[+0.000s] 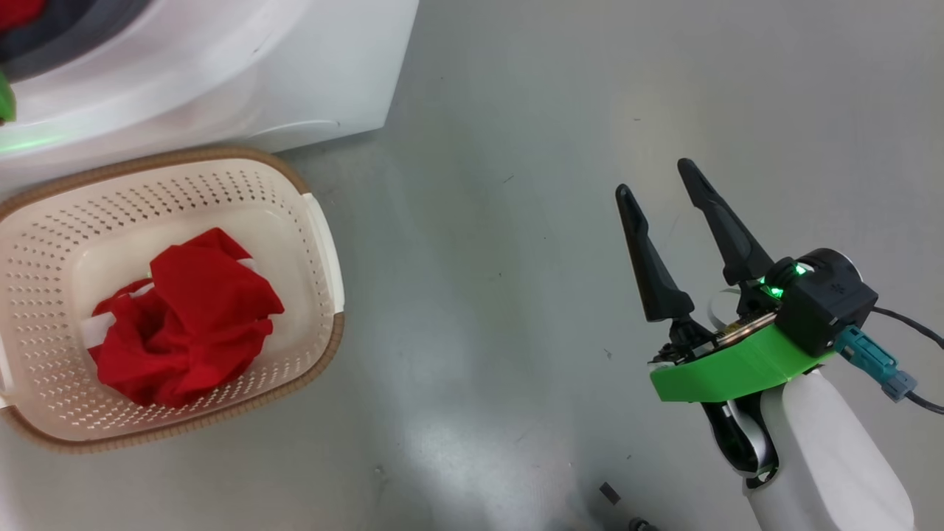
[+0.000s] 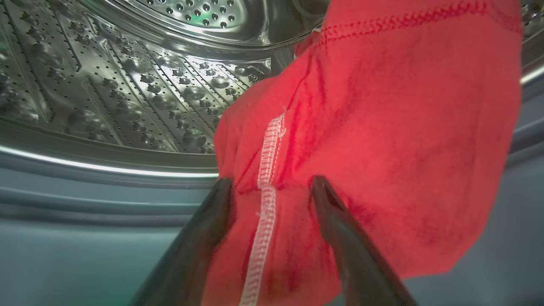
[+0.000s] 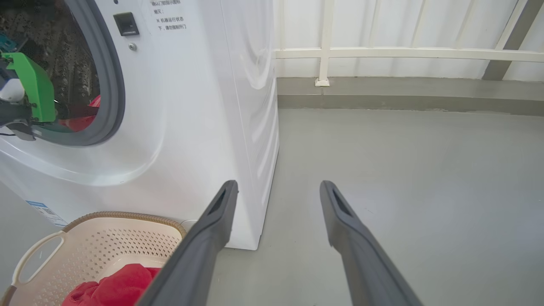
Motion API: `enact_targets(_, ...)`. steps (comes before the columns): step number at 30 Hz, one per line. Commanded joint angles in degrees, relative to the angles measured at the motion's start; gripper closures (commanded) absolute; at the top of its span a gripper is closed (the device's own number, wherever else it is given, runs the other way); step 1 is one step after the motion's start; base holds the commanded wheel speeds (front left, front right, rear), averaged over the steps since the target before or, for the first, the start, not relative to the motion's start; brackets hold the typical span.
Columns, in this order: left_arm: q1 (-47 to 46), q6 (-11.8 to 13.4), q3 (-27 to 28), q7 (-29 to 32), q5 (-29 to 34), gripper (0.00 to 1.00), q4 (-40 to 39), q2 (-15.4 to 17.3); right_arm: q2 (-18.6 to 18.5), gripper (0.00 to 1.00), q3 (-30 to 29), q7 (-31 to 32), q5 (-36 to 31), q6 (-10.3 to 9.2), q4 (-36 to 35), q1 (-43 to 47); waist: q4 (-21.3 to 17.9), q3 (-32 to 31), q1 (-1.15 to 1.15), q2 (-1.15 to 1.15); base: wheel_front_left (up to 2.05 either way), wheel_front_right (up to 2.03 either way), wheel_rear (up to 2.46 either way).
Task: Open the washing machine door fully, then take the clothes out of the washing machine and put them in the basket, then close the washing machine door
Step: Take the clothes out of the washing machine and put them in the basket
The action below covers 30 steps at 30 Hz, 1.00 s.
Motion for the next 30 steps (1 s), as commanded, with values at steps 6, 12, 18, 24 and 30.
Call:
enact_targets(6, -1.74, 0.78, -0.64, 2.55, 0.94, 0.0, 0.62, 4.16, 0.0, 0.0, 2.25, -0.36, 1.0, 0.35, -1.22, 0.3, -0.71, 0.27, 0.0, 0.0, 0.0, 0.0, 0.0)
enact_targets(12, -1.8, 0.49, -1.34, 4.42, 0.67, 0.0, 1.51, 3.93, 0.0, 0.0, 2.34, -0.36, 1.13, 0.35, -1.32, 0.42, -0.75, 0.38, 0.0, 0.0, 0.0, 0.0, 0.0)
enact_targets(18, -2.24, -0.79, -1.83, 2.23, 0.13, 1.0, 0.97, 3.5, 0.0, 0.0, 1.94, -0.36, 1.01, 0.35, -1.24, 0.28, -0.09, 0.78, 0.0, 0.0, 0.0, 0.0, 0.0)
enact_targets(24, -1.21, -2.34, -2.01, -3.25, -0.8, 1.0, -0.45, 2.49, 0.0, 0.0, 1.57, -0.36, 0.98, 0.35, -0.89, 0.25, 0.99, 0.23, 0.0, 0.0, 0.0, 0.0, 0.0)
enact_targets(30, 0.64, -3.1, -1.51, -10.22, -2.11, 1.0, -1.84, 2.16, 0.0, 0.0, 1.31, -0.36, 0.77, 0.35, -0.74, 0.38, 2.12, -0.75, 0.0, 0.0, 0.0, 0.0, 0.0)
